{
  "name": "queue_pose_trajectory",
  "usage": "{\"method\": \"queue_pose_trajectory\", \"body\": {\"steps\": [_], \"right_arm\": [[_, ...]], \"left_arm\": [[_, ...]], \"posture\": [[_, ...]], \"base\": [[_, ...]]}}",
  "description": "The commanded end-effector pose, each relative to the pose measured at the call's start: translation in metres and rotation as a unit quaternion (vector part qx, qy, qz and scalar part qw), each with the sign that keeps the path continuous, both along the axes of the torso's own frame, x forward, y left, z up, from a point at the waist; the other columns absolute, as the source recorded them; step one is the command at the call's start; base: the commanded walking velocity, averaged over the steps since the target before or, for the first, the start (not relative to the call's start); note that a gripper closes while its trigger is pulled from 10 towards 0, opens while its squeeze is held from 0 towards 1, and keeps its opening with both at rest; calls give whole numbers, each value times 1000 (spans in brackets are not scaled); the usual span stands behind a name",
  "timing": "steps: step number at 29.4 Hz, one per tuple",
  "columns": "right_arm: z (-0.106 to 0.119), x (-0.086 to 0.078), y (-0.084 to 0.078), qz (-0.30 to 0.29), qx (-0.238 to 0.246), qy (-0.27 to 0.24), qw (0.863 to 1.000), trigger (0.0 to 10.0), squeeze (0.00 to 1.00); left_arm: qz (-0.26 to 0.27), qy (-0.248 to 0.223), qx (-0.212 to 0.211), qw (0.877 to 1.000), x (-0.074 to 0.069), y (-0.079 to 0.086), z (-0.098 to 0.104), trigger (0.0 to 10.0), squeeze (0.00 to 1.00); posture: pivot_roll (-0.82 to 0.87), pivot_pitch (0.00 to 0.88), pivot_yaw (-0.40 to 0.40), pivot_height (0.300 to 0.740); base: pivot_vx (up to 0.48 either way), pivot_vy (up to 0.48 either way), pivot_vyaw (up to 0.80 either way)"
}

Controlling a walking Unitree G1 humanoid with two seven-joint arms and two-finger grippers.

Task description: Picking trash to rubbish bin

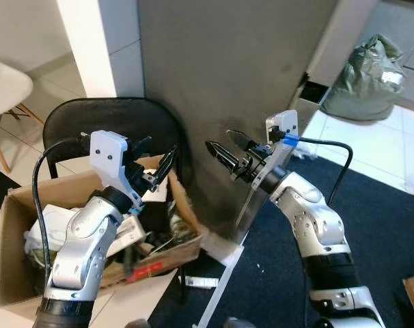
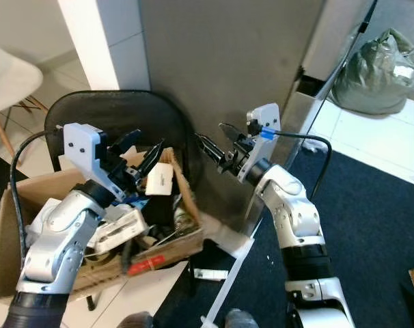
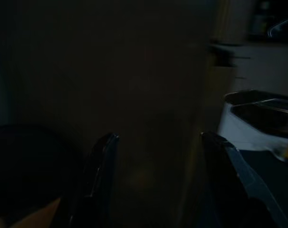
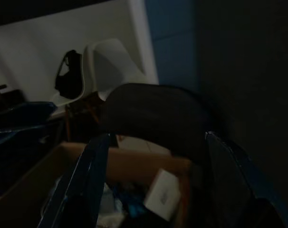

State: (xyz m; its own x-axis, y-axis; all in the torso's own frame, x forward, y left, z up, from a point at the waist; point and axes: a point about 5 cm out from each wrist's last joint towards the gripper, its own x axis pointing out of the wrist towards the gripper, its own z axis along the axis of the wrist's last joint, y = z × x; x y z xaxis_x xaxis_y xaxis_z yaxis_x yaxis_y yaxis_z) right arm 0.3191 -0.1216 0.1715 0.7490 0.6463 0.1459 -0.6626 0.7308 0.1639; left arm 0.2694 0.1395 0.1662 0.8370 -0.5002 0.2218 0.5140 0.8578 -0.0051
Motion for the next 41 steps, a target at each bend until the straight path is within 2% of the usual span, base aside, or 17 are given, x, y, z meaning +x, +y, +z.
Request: {"method": "queue_pose_trajectory", "body": {"steps": [1,6,24,33,41], "right_arm": [[2,1,-3,-6,0,-5,1000,10000,0],[0,2,-3,-8,-5,5,1000,10000,0],[-1,2,0,-2,-14,10,1000,10000,0],[-3,3,0,-4,-30,11,999,10000,0],[-4,3,0,-3,-39,10,999,10000,0]], "left_arm": [[-2,4,0,1000,1,-2,-1,10000,0],[1,8,0,1000,2,-1,-2,10000,0],[-6,12,4,1000,4,-10,-6,10000,0],[-11,32,-28,999,10,-11,-12,10000,0],[-11,34,-31,999,10,-11,-13,10000,0]], "posture": [[-54,0,-32,740],[-53,0,-28,740],[-56,0,-26,740],[-58,0,-23,740],[-58,0,-23,740]], "base": [[0,0,0],[0,0,-104],[0,0,-787],[0,0,-788],[0,0,-788]]}}
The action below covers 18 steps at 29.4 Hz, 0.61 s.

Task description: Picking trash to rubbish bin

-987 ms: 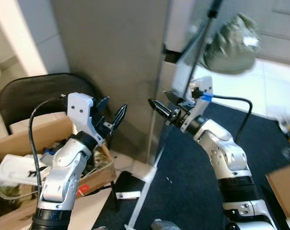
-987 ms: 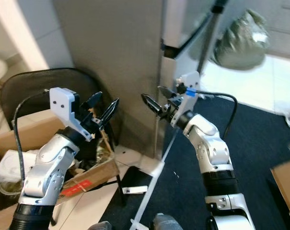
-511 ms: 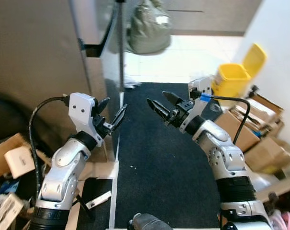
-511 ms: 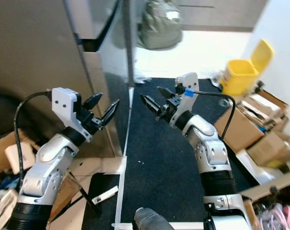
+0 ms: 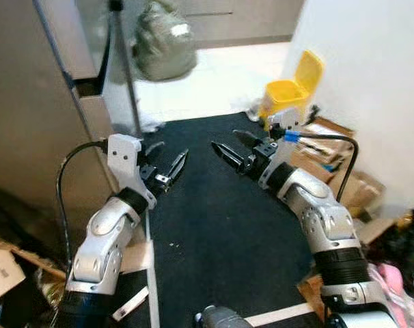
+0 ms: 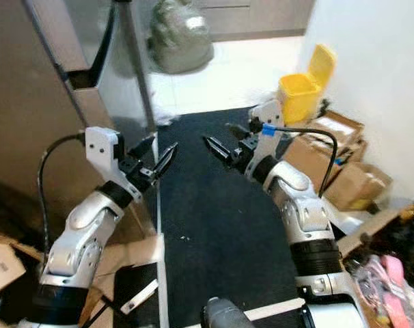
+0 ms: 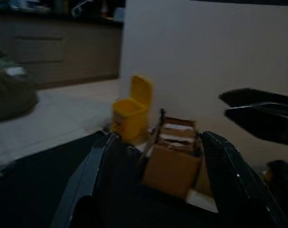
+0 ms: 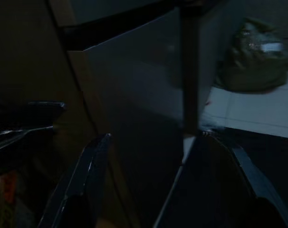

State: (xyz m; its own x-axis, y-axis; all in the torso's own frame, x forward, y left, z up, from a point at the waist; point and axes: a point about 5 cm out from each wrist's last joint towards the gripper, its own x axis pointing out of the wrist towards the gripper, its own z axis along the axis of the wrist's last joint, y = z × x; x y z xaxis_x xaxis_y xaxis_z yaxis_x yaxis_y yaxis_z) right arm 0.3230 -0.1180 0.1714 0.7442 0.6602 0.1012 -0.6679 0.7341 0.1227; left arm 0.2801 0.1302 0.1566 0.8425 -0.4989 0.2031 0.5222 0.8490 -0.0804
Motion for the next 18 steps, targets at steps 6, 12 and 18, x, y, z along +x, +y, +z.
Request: {"method": "queue_pose_trajectory", "body": {"steps": [6,12,18], "right_arm": [[-4,0,-4,-6,-11,6,1000,10000,0],[-4,0,-3,-3,-14,6,1000,10000,0],[-5,0,-2,-2,-17,6,1000,10000,0]], "left_arm": [[-8,8,-6,1000,0,-2,-4,10000,0],[-10,10,-7,1000,0,-2,-5,10000,0],[-11,11,-8,1000,0,-3,-6,10000,0]], "posture": [[-55,0,-24,740],[-55,0,-24,740],[-55,0,-27,740]], "base": [[0,0,-788],[0,0,-788],[0,0,-788]]}}
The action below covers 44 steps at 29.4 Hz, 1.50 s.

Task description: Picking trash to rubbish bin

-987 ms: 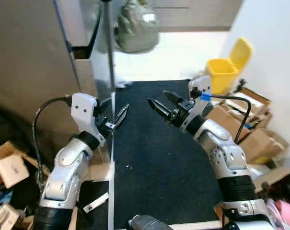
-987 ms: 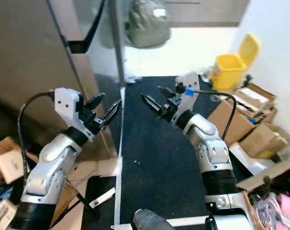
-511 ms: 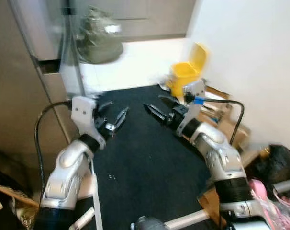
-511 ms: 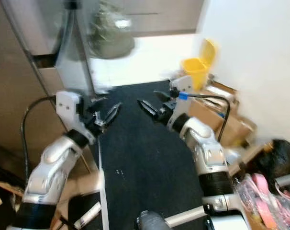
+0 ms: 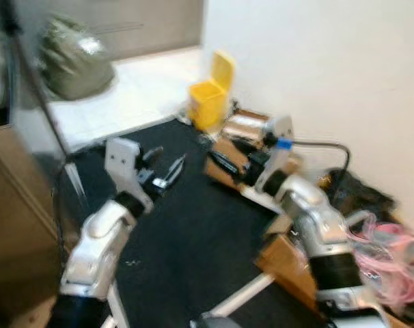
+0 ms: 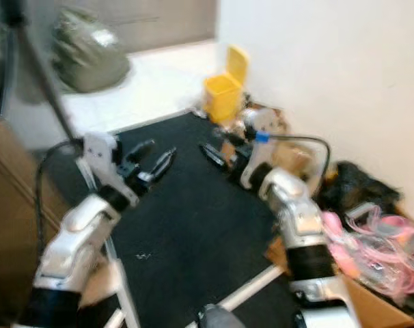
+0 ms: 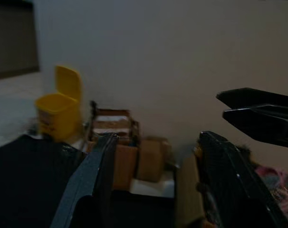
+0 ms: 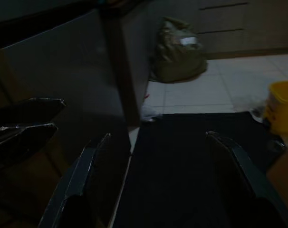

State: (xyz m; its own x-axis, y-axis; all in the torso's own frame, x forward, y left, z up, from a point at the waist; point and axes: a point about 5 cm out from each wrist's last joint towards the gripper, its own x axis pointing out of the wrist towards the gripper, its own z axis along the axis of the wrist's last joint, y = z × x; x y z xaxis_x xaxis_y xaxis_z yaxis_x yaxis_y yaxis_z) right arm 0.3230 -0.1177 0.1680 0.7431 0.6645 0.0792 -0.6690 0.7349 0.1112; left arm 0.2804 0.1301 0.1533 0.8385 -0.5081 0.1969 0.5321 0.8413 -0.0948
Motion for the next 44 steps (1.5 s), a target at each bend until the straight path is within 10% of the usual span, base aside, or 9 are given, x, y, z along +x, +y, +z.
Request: {"method": "queue_pose_trajectory", "body": {"steps": [1,44], "right_arm": [[-2,0,-2,-3,-6,2,1000,10000,0],[-3,-1,4,4,-30,-4,1000,10000,0]], "left_arm": [[-4,5,-3,1000,0,-2,-3,10000,0],[-9,-11,-10,1000,-2,-1,0,10000,0]], "posture": [[-55,0,-26,740],[-62,0,-8,740]], "base": [[0,0,-788],[0,0,-788]]}}
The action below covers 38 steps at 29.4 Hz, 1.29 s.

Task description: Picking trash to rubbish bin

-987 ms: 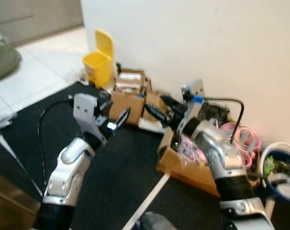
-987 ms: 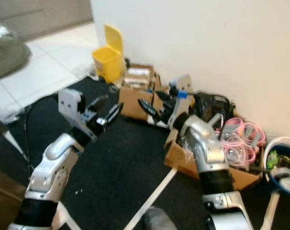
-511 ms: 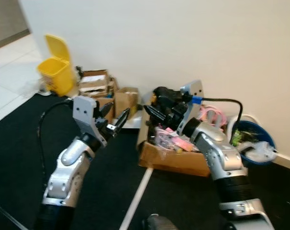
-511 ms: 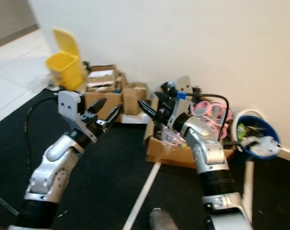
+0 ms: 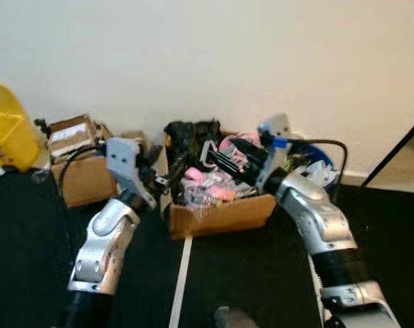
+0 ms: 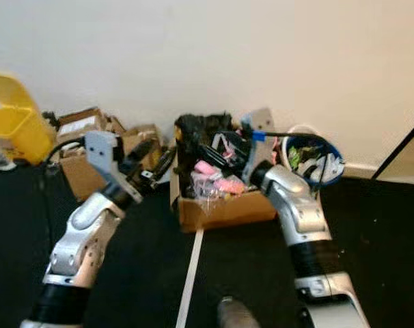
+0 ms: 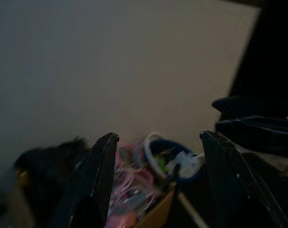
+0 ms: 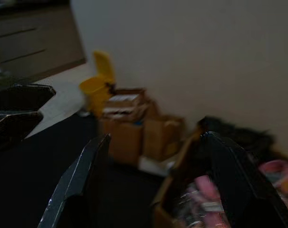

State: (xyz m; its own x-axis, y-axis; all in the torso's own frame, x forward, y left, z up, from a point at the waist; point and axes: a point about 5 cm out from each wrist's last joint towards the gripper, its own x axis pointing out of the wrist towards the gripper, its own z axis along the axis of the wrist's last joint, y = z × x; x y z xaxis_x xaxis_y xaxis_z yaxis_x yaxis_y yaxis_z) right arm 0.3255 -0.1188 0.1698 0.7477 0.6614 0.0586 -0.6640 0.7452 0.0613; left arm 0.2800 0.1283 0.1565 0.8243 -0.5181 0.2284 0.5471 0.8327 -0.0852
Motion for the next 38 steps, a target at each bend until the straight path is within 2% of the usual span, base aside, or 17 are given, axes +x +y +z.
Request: {"method": "queue_pose_trajectory", "body": {"steps": [1,15,20,38], "right_arm": [[-4,-4,5,9,-6,3,1000,10000,0],[-2,-8,14,26,-21,-11,999,10000,0],[-5,-9,11,18,-36,-14,999,10000,0],[-6,-5,14,22,-44,-12,999,10000,0]], "left_arm": [[-3,6,-7,1000,-3,0,-3,10000,0],[-2,8,-4,1000,-7,-1,-2,10000,0],[-6,5,5,1000,-4,-2,-2,10000,0],[-15,11,-5,1000,0,-4,-2,10000,0]], "posture": [[-62,0,-6,740],[-49,0,6,740],[-72,0,18,740],[-82,0,3,740]], "base": [[0,0,-788],[0,0,-788],[0,0,-788],[0,0,-788]]}}
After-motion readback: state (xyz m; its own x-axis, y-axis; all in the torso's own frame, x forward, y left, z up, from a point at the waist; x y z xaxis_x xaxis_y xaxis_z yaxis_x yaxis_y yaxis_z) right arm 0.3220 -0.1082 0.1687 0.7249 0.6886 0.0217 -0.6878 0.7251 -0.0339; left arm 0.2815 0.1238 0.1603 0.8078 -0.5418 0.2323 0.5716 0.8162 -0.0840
